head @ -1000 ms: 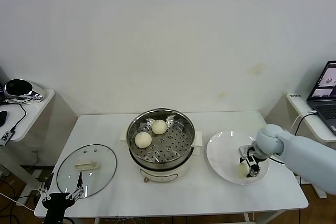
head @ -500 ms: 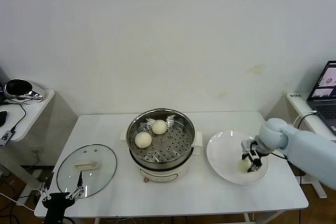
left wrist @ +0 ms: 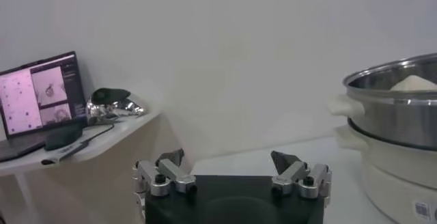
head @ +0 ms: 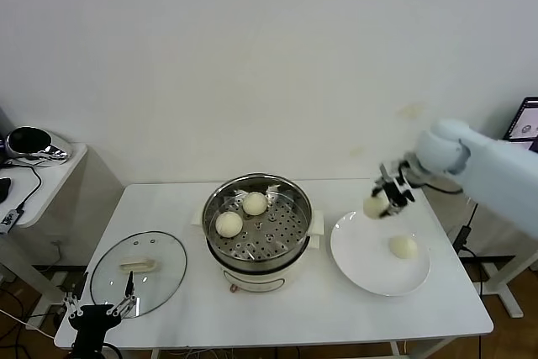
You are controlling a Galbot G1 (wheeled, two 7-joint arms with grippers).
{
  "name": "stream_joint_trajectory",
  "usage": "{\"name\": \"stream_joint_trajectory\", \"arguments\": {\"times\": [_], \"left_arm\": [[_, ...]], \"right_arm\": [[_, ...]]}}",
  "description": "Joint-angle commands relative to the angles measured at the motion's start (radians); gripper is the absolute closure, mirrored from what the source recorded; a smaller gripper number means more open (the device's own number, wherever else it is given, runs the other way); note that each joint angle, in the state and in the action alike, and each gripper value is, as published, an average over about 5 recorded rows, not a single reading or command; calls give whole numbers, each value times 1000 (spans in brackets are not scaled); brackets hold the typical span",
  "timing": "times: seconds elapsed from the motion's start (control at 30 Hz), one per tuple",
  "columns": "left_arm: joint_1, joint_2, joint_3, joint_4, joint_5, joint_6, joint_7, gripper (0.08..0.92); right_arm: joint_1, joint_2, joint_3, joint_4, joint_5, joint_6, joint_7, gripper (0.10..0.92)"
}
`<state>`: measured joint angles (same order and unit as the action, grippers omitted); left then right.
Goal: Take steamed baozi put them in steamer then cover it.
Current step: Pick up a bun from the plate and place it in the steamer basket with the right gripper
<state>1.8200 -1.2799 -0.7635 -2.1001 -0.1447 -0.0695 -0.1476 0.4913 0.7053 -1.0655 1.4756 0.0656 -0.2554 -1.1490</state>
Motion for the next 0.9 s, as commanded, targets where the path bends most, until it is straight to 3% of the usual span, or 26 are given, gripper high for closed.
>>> {"name": "stream_joint_trajectory", "arguments": {"times": [0.03, 0.43, 0.9], "left_arm": [[0, -1, -2, 0, -2, -1, 0, 177], [-7, -14, -15, -11, -6, 4, 0, 177], [1, -21, -31, -16, -11, 1, -2, 177]], "right_arm": [[227, 196, -121, -3, 149, 62, 27, 482], [133, 444, -238, 3, 175, 324, 93, 467], [64, 553, -271, -29, -25, 475, 92, 465]]}}
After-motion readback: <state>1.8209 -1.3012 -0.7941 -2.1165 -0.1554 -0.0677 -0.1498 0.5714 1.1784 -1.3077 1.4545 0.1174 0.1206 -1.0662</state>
